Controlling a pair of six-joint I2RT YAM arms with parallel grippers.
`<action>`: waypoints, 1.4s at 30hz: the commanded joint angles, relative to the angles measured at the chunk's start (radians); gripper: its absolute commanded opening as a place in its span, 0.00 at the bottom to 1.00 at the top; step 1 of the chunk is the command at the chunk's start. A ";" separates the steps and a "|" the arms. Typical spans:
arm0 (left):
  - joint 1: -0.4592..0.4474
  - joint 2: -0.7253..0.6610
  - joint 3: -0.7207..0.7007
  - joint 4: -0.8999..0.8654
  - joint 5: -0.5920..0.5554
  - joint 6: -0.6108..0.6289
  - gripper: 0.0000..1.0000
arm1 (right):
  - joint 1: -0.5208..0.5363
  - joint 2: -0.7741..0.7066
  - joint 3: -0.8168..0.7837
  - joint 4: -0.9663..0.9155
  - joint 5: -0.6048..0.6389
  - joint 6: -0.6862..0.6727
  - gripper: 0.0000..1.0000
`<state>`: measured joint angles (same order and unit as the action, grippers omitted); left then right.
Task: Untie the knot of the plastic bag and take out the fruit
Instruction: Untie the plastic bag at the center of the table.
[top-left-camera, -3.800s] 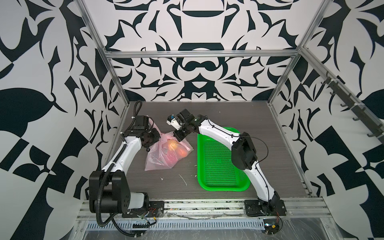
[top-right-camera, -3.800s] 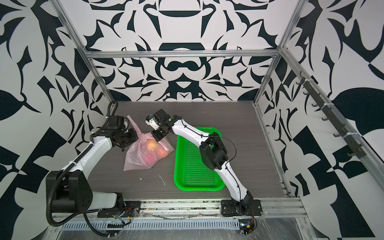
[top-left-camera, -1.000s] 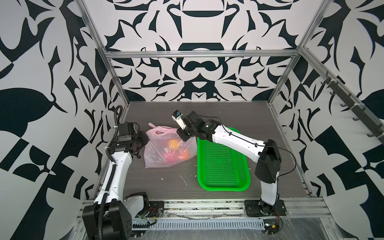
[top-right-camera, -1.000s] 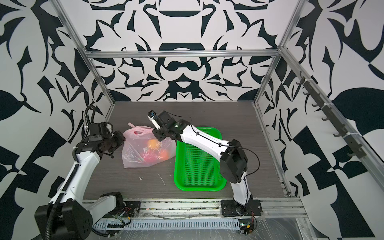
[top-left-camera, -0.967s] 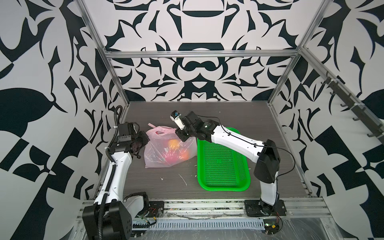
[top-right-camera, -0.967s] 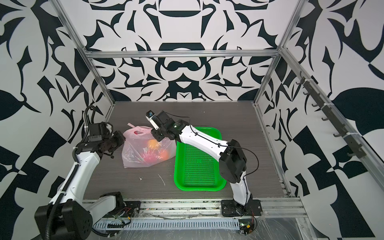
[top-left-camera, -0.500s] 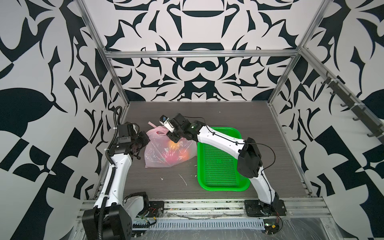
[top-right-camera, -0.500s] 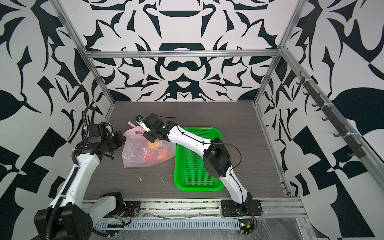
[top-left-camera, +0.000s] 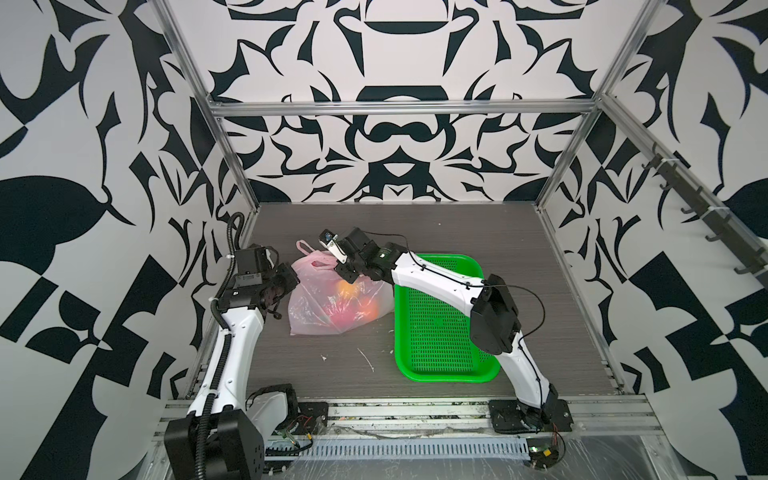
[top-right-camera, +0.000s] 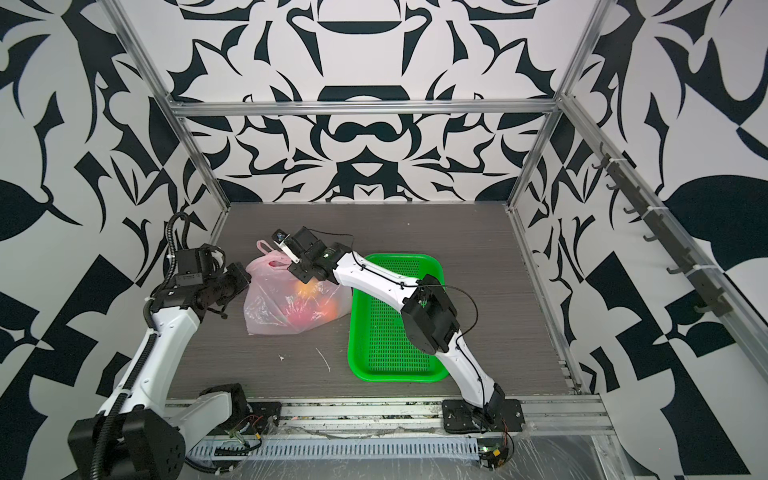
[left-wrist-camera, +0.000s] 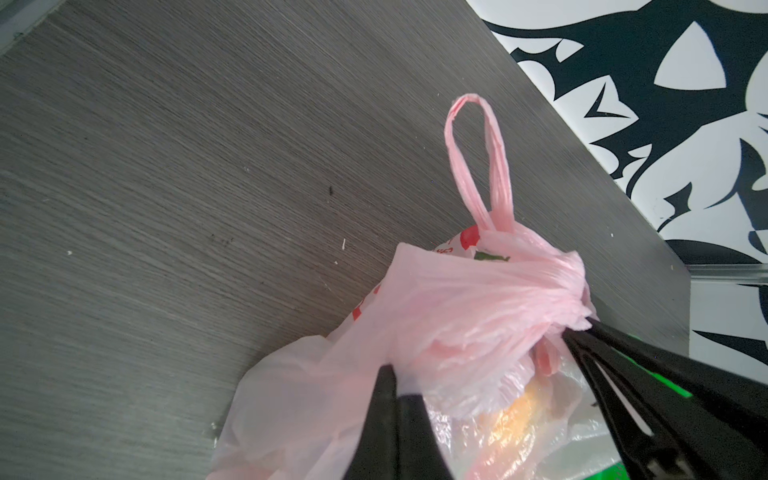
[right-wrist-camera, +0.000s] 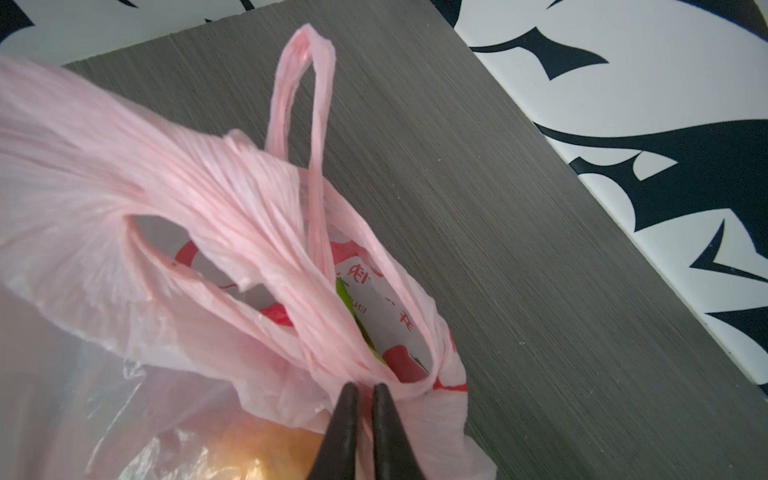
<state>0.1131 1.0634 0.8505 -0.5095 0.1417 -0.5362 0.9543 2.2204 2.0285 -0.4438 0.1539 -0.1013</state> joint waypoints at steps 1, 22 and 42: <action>0.005 0.004 -0.020 0.025 -0.022 -0.018 0.00 | -0.025 -0.100 -0.051 0.039 0.027 0.038 0.03; 0.007 0.013 -0.059 0.011 -0.022 -0.012 0.14 | -0.144 -0.265 -0.264 0.034 -0.096 0.197 0.00; -0.428 0.119 0.289 -0.396 -0.469 0.062 1.00 | -0.145 -0.264 -0.232 0.029 -0.111 0.296 0.00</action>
<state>-0.2401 1.1385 1.0782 -0.7589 -0.1162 -0.4820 0.8074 1.9972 1.7679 -0.4065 0.0380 0.1581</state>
